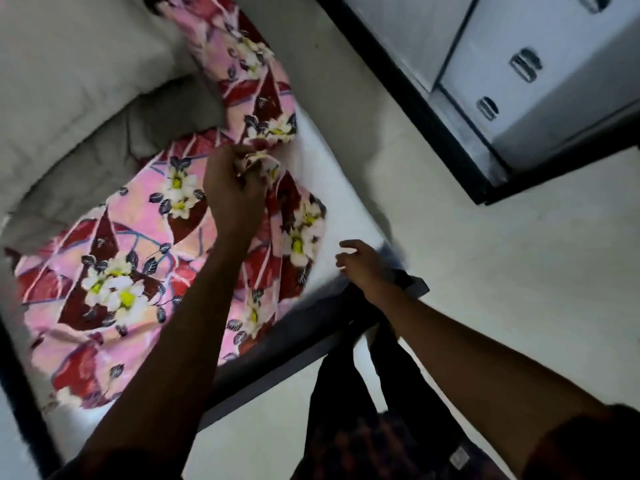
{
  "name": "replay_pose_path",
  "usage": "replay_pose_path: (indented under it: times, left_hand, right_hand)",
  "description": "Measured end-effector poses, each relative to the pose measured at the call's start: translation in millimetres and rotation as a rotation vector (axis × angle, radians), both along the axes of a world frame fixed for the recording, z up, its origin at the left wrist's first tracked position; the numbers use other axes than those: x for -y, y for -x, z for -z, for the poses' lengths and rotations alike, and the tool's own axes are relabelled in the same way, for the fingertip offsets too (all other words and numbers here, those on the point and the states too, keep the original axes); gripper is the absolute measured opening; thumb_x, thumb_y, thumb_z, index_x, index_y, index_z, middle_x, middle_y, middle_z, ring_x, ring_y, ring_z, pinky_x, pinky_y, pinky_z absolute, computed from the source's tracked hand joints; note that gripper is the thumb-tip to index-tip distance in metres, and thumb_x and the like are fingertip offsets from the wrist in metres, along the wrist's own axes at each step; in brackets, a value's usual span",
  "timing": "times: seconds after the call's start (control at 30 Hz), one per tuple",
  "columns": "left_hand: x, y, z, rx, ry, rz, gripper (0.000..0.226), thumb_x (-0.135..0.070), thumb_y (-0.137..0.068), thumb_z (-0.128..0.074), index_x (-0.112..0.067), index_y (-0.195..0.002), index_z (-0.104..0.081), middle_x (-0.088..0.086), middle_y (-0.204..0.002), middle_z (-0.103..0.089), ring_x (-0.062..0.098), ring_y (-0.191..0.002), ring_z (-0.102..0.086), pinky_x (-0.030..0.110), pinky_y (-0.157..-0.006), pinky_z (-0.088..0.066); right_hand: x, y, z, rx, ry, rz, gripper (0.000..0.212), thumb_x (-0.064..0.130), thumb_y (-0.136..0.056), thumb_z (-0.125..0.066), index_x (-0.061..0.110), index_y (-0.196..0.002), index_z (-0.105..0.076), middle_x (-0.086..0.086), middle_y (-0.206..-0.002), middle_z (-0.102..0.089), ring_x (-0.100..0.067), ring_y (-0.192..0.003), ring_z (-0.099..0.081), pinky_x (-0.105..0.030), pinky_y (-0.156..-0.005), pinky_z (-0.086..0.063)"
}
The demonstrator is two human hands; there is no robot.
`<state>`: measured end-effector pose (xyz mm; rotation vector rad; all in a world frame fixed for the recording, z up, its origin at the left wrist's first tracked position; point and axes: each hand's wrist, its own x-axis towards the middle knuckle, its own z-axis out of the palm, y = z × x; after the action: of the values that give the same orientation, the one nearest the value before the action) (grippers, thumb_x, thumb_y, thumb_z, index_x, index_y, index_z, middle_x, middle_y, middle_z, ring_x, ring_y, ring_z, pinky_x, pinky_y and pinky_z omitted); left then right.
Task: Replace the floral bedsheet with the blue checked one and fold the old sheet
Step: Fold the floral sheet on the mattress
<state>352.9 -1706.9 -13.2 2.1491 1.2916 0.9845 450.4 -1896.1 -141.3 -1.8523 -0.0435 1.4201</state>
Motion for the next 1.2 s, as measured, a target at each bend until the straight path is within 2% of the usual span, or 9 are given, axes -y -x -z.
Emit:
replay_pose_path:
  times: [0.17, 0.33, 0.5, 0.67, 0.8, 0.9, 1.07, 1.13, 1.2]
  left_hand:
    - [35.4, 9.3, -8.3, -0.089, -0.002, 0.0, 0.016, 0.001, -0.083, -0.057, -0.003, -0.098, -0.061, 0.01, -0.105, -0.056, 0.005, -0.094, -0.045, 0.006, -0.078, -0.036]
    - [100.6, 68.6, 82.9, -0.73, 0.704, 0.356, 0.049, -0.027, -0.091, -0.069, -0.012, -0.135, -0.055, 0.012, -0.136, -0.055, 0.03, -0.123, -0.054, 0.032, -0.099, -0.041]
    - [163.3, 132.6, 100.1, -0.366, 1.055, -0.037, 0.033, -0.018, -0.091, -0.069, -0.015, -0.122, -0.063, 0.005, -0.113, -0.067, 0.019, -0.095, -0.065, 0.024, -0.073, -0.051]
    - [211.0, 219.8, 94.5, -0.127, 1.116, -0.306, 0.026, -0.021, -0.089, -0.068, -0.011, -0.113, -0.066, 0.004, -0.086, -0.068, 0.008, -0.065, -0.059, 0.018, -0.055, -0.045]
    - [253.9, 297.0, 91.0, -0.051, 1.17, -0.48, 0.019, -0.009, -0.093, -0.066, -0.028, -0.096, -0.066, 0.001, -0.085, -0.068, 0.019, -0.078, -0.062, 0.028, -0.062, -0.044]
    - [274.6, 360.2, 88.8, -0.037, 1.165, -0.538, 0.017, -0.016, -0.093, -0.067, -0.031, -0.101, -0.067, 0.001, -0.1, -0.072, 0.019, -0.087, -0.068, 0.032, -0.074, -0.049]
    - [290.9, 484.3, 144.8, -0.004, 1.169, -0.573, 0.033, -0.067, -0.075, -0.061, -0.055, -0.105, -0.063, -0.021, -0.1, -0.071, 0.016, -0.094, -0.071, 0.059, -0.092, -0.051]
    - [279.6, 528.7, 143.3, 0.066, 1.138, -0.548, 0.023, -0.049, -0.084, -0.066, -0.047, -0.106, -0.066, -0.013, -0.099, -0.072, 0.019, -0.093, -0.071, 0.056, -0.091, -0.053]
    - [261.3, 567.3, 130.3, 0.128, 1.08, -0.519, 0.022, -0.019, -0.092, -0.066, -0.035, -0.107, -0.065, -0.003, -0.095, -0.072, 0.02, -0.089, -0.069, 0.044, -0.083, -0.054]
  right_hand:
    - [-36.8, 3.7, -26.5, 0.032, -0.06, -0.097, 0.028, 0.003, -0.088, -0.06, 0.022, -0.106, -0.066, -0.014, -0.088, -0.07, -0.021, -0.065, -0.06, -0.015, -0.044, -0.04]
    - [-32.2, 25.8, -18.1, -0.074, -0.001, -0.257, 0.012, 0.006, -0.094, -0.059, 0.014, -0.095, -0.068, -0.007, -0.074, -0.066, -0.011, -0.054, -0.06, -0.018, -0.046, -0.043]
    - [-0.8, 57.6, 7.5, -0.015, 0.124, -0.499, 0.016, 0.015, -0.092, -0.058, 0.019, -0.077, -0.064, -0.005, -0.073, -0.065, -0.019, -0.062, -0.059, -0.026, -0.055, -0.045]
    - [10.5, 124.2, 17.8, 0.042, 0.045, -0.629, 0.013, 0.018, -0.086, -0.069, 0.021, -0.097, -0.063, -0.004, -0.093, -0.064, -0.019, -0.078, -0.06, -0.024, -0.058, -0.044]
    - [5.8, 203.1, 17.4, -0.012, -0.06, -0.731, 0.068, 0.017, -0.075, -0.081, 0.021, -0.137, -0.055, -0.005, -0.127, -0.065, -0.024, -0.114, -0.061, -0.041, -0.099, -0.051]
    - [-4.1, 273.3, 21.1, 0.11, -0.147, -0.91, 0.089, 0.023, -0.073, -0.083, 0.031, -0.15, -0.039, -0.005, -0.142, -0.056, -0.026, -0.125, -0.055, -0.045, -0.102, -0.05]
    - [-36.1, 394.4, 27.7, 0.448, -0.366, -1.198, 0.093, 0.015, -0.081, -0.075, 0.031, -0.158, -0.025, -0.009, -0.16, -0.033, -0.03, -0.143, -0.036, -0.046, -0.107, -0.045]
    - [-54.8, 460.0, 36.1, 0.553, -0.403, -1.296, 0.098, 0.018, -0.085, -0.074, 0.034, -0.16, -0.013, -0.008, -0.167, -0.015, -0.029, -0.151, -0.025, -0.049, -0.108, -0.045]
    - [-80.1, 513.8, 47.4, 0.655, -0.364, -1.353, 0.102, 0.03, -0.087, -0.074, 0.038, -0.16, -0.004, -0.01, -0.169, 0.0, -0.035, -0.146, -0.035, -0.049, -0.097, -0.052]
